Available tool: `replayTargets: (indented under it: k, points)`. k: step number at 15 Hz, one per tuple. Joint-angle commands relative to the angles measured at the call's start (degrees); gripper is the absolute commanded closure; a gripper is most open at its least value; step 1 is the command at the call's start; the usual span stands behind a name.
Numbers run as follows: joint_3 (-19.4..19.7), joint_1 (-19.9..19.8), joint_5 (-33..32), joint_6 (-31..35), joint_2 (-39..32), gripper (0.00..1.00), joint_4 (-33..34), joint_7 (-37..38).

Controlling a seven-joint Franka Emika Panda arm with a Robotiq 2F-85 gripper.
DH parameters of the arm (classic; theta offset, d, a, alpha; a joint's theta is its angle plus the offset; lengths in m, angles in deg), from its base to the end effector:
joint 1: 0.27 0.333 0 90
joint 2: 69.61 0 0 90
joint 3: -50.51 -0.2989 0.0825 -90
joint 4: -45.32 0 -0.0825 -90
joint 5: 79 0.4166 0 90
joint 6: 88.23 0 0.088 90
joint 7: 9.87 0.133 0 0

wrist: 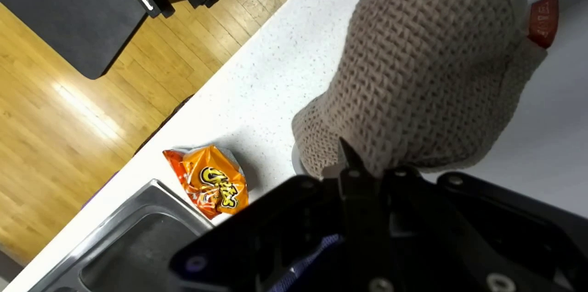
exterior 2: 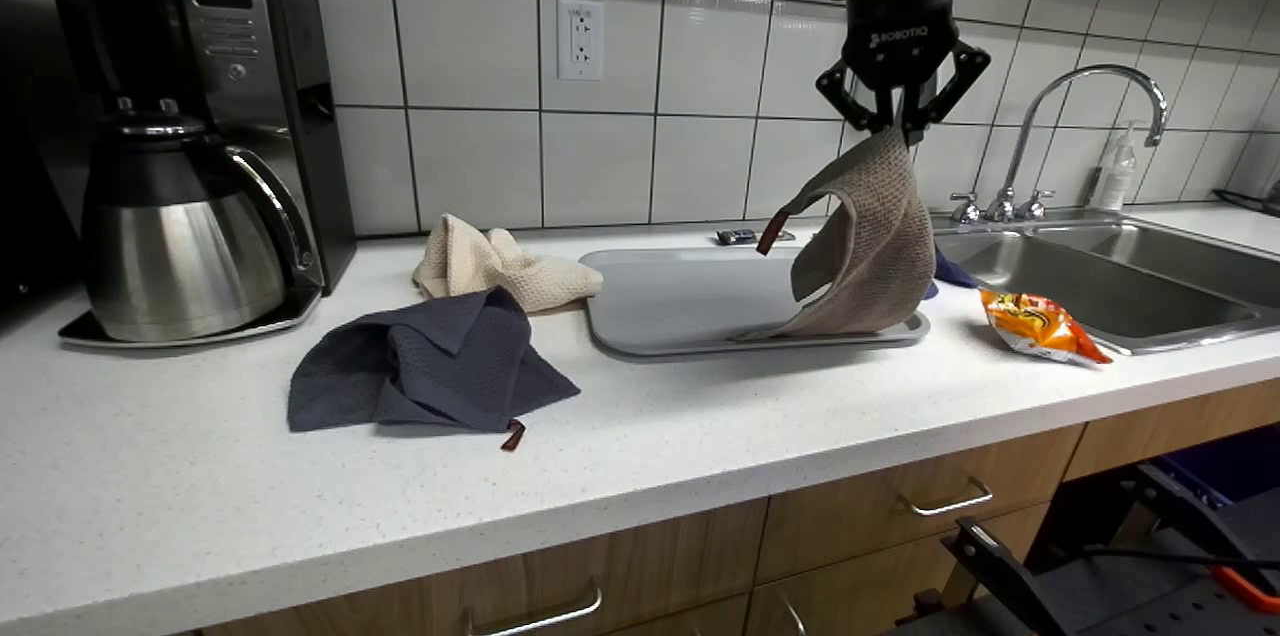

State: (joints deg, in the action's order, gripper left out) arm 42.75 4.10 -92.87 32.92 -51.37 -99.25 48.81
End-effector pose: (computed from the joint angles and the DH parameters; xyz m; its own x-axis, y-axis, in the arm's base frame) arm 0.4402 0.0743 0.3230 0.7760 -0.6145 0.1422 -0.6302 -0.7459 0.2156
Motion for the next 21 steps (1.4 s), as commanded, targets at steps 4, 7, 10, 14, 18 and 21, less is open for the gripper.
replayTargets:
  k: [4, 7, 10, 14, 18, 21]
  points:
    - [-2.3, 0.22, 2.76, -2.19, 2.2, 0.99, -1.99, -0.7]
    - [-2.83, 0.62, 3.53, -2.75, 1.99, 0.99, -2.41, -1.11]
    - [-3.24, 1.14, 4.38, -2.73, 2.1, 0.99, -2.64, -1.51]
    - [-3.57, 1.92, 5.14, -2.63, 1.94, 0.99, -2.74, -1.98]
    - [-3.67, 2.3, 5.73, -2.57, 1.53, 0.99, -3.16, -2.41]
    - [-3.62, 2.47, 6.68, -2.5, 0.88, 0.99, -3.51, -3.09]
